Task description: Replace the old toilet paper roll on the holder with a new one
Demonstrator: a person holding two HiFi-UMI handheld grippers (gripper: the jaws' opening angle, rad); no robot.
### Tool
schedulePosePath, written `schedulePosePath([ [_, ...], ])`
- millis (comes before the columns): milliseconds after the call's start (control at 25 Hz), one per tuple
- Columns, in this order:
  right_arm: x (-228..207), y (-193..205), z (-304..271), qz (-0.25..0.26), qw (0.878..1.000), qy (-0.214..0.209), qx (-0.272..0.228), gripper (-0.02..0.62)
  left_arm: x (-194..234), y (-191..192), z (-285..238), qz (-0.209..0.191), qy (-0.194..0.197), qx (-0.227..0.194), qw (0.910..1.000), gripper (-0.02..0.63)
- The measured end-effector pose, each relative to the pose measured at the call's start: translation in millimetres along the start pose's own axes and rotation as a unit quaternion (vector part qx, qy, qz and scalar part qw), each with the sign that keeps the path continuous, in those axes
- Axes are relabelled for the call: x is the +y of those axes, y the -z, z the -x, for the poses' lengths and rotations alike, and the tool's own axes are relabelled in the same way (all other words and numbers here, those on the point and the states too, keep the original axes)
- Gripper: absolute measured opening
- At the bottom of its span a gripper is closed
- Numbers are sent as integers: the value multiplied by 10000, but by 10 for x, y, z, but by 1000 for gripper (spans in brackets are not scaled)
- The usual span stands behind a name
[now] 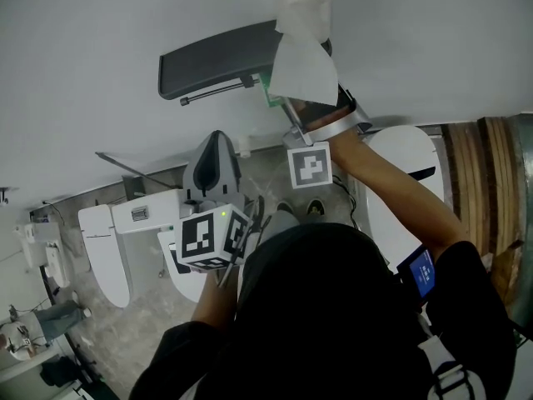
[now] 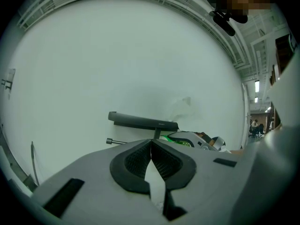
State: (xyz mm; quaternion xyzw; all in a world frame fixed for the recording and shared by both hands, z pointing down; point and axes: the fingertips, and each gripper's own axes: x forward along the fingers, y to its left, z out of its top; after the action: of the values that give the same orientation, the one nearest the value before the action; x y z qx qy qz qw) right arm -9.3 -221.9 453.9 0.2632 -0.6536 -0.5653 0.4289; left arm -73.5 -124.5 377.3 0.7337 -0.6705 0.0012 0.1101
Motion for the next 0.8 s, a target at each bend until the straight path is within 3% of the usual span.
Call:
schedulePosePath([
  [640, 26, -139, 5, -394, 9984, -335, -219, 385, 114, 25, 22, 16, -126, -14, 9999, 23],
  [800, -36, -151, 101, -456, 9983, -205, -289, 385, 132, 29, 31, 0, -119, 5, 9999, 23],
])
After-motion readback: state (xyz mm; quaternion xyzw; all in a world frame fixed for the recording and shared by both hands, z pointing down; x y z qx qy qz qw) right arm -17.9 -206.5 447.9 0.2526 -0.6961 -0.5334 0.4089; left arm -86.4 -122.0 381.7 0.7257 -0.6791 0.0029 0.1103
